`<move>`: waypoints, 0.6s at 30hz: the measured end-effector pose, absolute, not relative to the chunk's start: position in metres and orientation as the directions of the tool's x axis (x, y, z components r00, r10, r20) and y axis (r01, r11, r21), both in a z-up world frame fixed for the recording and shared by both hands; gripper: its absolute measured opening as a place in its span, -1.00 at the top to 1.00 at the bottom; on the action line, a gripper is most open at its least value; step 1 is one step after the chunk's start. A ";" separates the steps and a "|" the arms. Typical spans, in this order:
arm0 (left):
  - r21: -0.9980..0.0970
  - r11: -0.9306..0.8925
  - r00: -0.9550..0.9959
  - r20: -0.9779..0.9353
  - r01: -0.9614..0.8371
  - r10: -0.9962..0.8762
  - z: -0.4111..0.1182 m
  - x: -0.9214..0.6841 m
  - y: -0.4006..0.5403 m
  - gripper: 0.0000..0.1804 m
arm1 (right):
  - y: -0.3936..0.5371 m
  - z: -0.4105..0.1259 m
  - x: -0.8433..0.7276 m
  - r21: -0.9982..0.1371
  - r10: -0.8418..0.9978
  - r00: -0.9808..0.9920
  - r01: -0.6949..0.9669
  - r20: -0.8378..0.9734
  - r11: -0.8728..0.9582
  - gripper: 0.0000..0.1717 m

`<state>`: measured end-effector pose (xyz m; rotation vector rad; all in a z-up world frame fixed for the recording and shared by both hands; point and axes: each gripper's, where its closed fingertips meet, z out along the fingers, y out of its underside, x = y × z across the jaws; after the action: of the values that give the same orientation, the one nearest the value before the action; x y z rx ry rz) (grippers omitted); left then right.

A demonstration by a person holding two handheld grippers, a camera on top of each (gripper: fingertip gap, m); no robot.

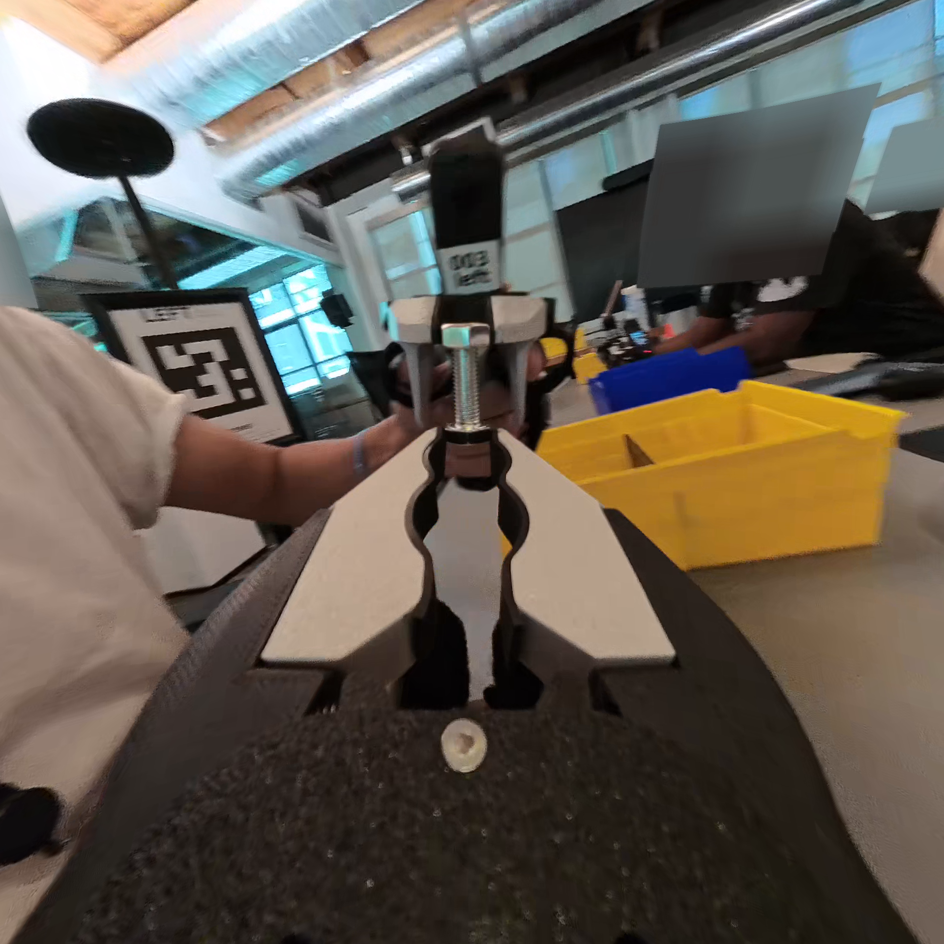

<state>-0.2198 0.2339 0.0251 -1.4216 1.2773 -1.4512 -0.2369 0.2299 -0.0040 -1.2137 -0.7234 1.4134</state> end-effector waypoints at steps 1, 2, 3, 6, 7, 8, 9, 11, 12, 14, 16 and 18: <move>-0.960 -0.221 -0.213 0.255 -0.171 -0.943 0.034 -0.224 0.224 0.80 | 0.221 0.005 -0.242 -0.916 0.961 0.060 -0.323 -0.271 -0.238 0.81; -0.963 -0.187 -0.285 0.238 -0.195 -0.928 0.043 -0.227 0.217 0.81 | 0.215 0.014 -0.246 -0.915 0.962 0.027 -0.317 -0.273 -0.251 0.81; -0.966 -0.157 -0.348 0.223 -0.207 -0.911 0.052 -0.230 0.211 0.81 | 0.210 0.024 -0.248 -0.913 0.963 -0.001 -0.318 -0.270 -0.256 0.81; -0.971 -0.101 -0.550 0.208 -0.219 -0.809 0.078 -0.237 0.195 0.81 | 0.195 0.050 -0.254 -0.899 0.955 -0.116 -0.321 -0.273 -0.297 0.81; -0.971 -0.100 -0.604 0.216 -0.219 -0.767 0.085 -0.239 0.192 0.81 | 0.192 0.056 -0.256 -0.898 0.951 -0.142 -0.315 -0.276 -0.308 0.81; -0.971 -0.100 -0.643 0.221 -0.219 -0.733 0.090 -0.240 0.191 0.81 | 0.192 0.060 -0.257 -0.902 0.953 -0.140 -0.311 -0.269 -0.300 0.81; -0.974 -0.093 -0.662 0.209 -0.207 -0.719 0.092 -0.240 0.191 0.81 | 0.194 0.063 -0.257 -0.909 0.959 -0.116 -0.308 -0.258 -0.282 0.81; -0.984 -0.068 -0.630 0.157 -0.163 -0.761 0.094 -0.235 0.200 0.69 | 0.201 0.065 -0.255 -0.915 0.963 -0.071 -0.300 -0.260 -0.269 0.81; -0.989 -0.068 -0.578 0.131 -0.130 -0.805 0.095 -0.232 0.207 0.61 | 0.207 0.066 -0.251 -0.915 0.965 -0.041 -0.308 -0.260 -0.260 0.81; -0.994 -0.100 -0.418 0.113 -0.053 -0.901 0.099 -0.224 0.224 0.40 | 0.221 0.067 -0.242 -0.916 0.964 0.043 -0.324 -0.264 -0.236 0.81; -0.991 -0.131 -0.151 0.127 0.019 -0.980 0.100 -0.216 0.245 0.22 | 0.237 0.066 -0.233 -0.926 0.955 0.158 -0.327 -0.249 -0.187 0.81; -0.996 -0.090 0.132 0.091 0.015 -0.987 0.091 -0.212 0.262 0.31 | 0.251 0.063 -0.224 -0.943 0.933 0.286 -0.308 -0.220 -0.127 0.81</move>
<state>-0.2123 0.2622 0.0915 -1.3283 1.0599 -1.1798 -0.2245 0.2513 0.0629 -1.2532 -0.6730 1.2142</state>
